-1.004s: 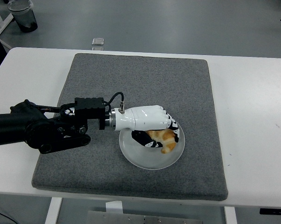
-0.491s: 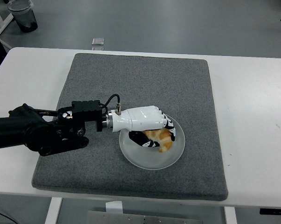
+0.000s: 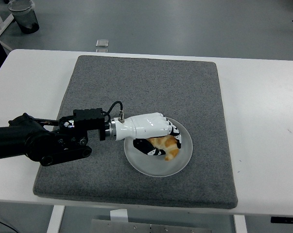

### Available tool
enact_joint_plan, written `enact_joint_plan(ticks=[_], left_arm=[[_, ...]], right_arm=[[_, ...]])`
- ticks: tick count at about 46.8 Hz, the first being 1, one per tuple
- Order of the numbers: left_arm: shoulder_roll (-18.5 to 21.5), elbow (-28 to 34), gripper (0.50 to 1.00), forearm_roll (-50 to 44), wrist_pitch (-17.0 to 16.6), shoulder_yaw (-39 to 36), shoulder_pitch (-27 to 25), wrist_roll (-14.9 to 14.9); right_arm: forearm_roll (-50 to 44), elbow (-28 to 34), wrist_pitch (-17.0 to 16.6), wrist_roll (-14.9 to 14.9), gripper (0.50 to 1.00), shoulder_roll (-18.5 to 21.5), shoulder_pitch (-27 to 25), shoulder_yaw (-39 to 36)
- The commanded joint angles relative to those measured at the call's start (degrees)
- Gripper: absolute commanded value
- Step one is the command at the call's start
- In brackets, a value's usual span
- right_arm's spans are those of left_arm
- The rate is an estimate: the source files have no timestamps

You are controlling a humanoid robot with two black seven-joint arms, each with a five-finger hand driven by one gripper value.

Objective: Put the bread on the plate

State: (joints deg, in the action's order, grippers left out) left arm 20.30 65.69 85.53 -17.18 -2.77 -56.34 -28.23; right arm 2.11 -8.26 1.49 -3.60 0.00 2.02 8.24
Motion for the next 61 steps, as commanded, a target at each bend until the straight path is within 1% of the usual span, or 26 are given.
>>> enact_joint_plan(ticks=[1, 3, 6, 8, 10, 12, 16, 17, 21, 22, 29, 48, 61], left_arm=[[0.01, -0.03, 0.574, -0.19, 0.05, -0.04, 0.36, 0.02], [0.01, -0.03, 0.630, -0.19, 0.05, -0.04, 0.44, 0.02], [0.01, -0.03, 0.683, -0.28, 0.05, -0.04, 0.45, 0.02], [0.01, -0.03, 0.756, -0.36, 0.05, -0.04, 0.45, 0.02], [0.09, -0.03, 0.797, -0.71, 0.05, -0.04, 0.45, 0.02], [0.09, 0.05, 0.853, -0.89, 0.05, -0.04, 0.45, 0.02], [0.18, 0.05, 0.906, -1.33, 0.05, -0.04, 0.45, 0.02], [0.27, 0.05, 0.930, -1.50, 0.13, -0.04, 0.45, 0.02], [0.36, 0.05, 0.979, -1.59, 0.13, -0.04, 0.45, 0.02], [0.36, 0.05, 0.986, -1.77, 0.13, -0.04, 0.45, 0.02], [0.44, 0.40, 0.990, -2.65, 0.22, -0.04, 0.45, 0.02], [0.53, 1.46, 0.992, -5.72, 0.31, 0.05, 0.09, 0.11], [1.41, 2.43, 0.992, -6.69, 0.48, 0.05, -0.08, 0.20]], right_arm=[[0.00, 0.00, 0.00, 0.00, 0.932, 0.00, 0.00, 0.02], [0.00, 0.00, 0.00, 0.00, 0.930, 0.00, 0.00, 0.02], [0.00, 0.00, 0.00, 0.00, 0.930, 0.00, 0.00, 0.02], [0.00, 0.00, 0.00, 0.00, 0.930, 0.00, 0.00, 0.02], [0.00, 0.00, 0.00, 0.00, 0.930, 0.00, 0.00, 0.02], [0.00, 0.00, 0.00, 0.00, 0.932, 0.00, 0.00, 0.02], [0.00, 0.00, 0.00, 0.00, 0.930, 0.00, 0.00, 0.02], [0.00, 0.00, 0.00, 0.00, 0.932, 0.00, 0.00, 0.02], [0.00, 0.00, 0.00, 0.00, 0.932, 0.00, 0.00, 0.02], [0.00, 0.00, 0.00, 0.00, 0.930, 0.00, 0.00, 0.02], [0.00, 0.00, 0.00, 0.00, 0.932, 0.00, 0.00, 0.02], [0.00, 0.00, 0.00, 0.00, 0.930, 0.00, 0.00, 0.02], [0.00, 0.00, 0.00, 0.00, 0.930, 0.00, 0.00, 0.02]])
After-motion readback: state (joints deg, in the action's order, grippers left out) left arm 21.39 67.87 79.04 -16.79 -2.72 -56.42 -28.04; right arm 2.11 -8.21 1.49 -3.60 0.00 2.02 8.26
